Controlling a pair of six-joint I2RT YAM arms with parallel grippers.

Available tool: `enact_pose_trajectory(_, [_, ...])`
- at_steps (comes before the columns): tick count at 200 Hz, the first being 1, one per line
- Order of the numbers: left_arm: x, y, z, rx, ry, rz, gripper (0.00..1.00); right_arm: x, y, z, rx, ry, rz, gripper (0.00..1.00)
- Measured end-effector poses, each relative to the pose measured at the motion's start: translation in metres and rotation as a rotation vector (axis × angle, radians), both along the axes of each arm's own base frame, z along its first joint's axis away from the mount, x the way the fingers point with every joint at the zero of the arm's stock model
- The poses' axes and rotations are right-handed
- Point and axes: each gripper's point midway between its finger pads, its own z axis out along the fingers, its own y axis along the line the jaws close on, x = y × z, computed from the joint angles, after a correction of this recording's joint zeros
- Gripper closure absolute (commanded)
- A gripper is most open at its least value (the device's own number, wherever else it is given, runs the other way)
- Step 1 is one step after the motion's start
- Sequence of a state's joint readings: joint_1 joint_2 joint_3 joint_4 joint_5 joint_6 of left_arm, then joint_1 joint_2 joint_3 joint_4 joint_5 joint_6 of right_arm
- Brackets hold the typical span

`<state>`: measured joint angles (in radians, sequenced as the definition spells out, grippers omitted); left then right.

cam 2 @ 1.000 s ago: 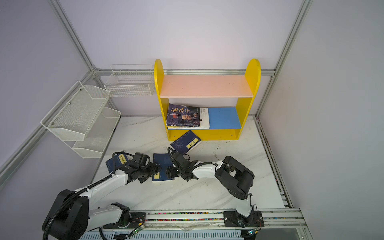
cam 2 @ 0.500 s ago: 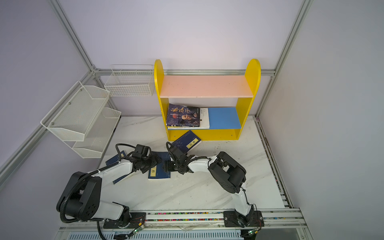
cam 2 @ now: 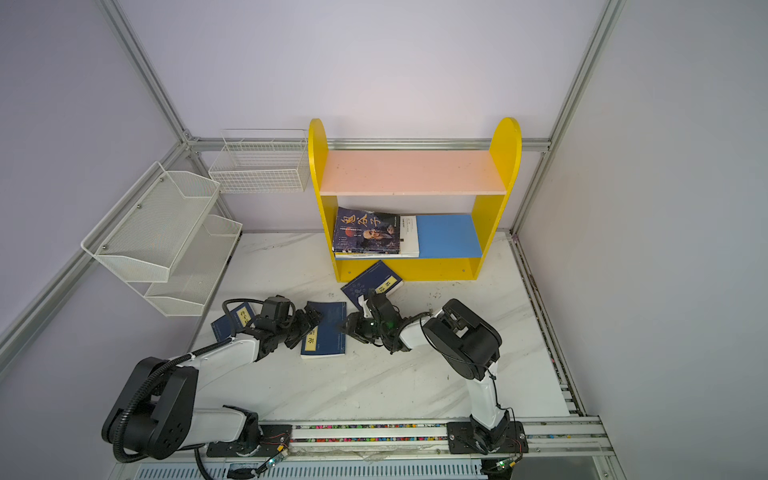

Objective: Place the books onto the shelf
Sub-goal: 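Lift the blue book upright with the right gripper while the left gripper holds it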

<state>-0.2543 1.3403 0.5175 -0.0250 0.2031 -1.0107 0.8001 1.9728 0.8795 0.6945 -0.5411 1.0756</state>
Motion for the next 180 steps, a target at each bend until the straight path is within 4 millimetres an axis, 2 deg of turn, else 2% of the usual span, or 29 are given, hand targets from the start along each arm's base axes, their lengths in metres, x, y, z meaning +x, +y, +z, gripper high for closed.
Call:
enact_pose_trajectory(22, [-0.003, 0.001, 0.000, -0.013, -0.010, 0.008, 0.05, 0.007, 0.001, 0.019, 0.097, -0.017, -0.030, 0.55])
enact_pose_trajectory(54, [-0.003, -0.007, 0.002, -0.066, -0.003, 0.002, 0.05, 0.013, 0.012, 0.064, 0.262, -0.093, -0.014, 0.59])
enact_pose_trajectory(67, [-0.005, -0.013, 0.003, -0.100, 0.006, -0.015, 0.05, 0.008, 0.015, 0.073, 0.296, -0.095, 0.008, 0.60])
enact_pose_trajectory(89, [-0.013, -0.030, 0.004, -0.155, 0.030, -0.073, 0.05, -0.004, 0.021, 0.073, 0.304, -0.075, 0.047, 0.63])
enact_pose_trajectory(96, [-0.015, -0.031, 0.004, -0.161, 0.038, -0.078, 0.05, -0.006, 0.022, 0.071, 0.295, -0.074, 0.046, 0.63])
enact_pose_trajectory(110, [-0.016, -0.032, 0.004, -0.168, 0.044, -0.080, 0.05, -0.002, 0.023, 0.063, 0.244, -0.081, 0.041, 0.56])
enact_pose_trajectory(124, [-0.016, -0.032, 0.004, -0.172, 0.046, -0.080, 0.05, 0.008, 0.020, 0.053, 0.154, -0.102, 0.015, 0.54])
enact_pose_trajectory(141, [-0.018, -0.033, 0.004, -0.176, 0.051, -0.084, 0.05, 0.013, 0.012, 0.051, 0.045, -0.139, -0.009, 0.49])
enact_pose_trajectory(163, [-0.019, -0.033, 0.003, -0.175, 0.056, -0.082, 0.06, 0.029, -0.001, 0.070, -0.097, -0.252, -0.055, 0.43])
enact_pose_trajectory(180, [-0.020, -0.032, 0.003, -0.173, 0.063, -0.079, 0.06, 0.052, -0.011, 0.088, -0.190, -0.345, -0.098, 0.42])
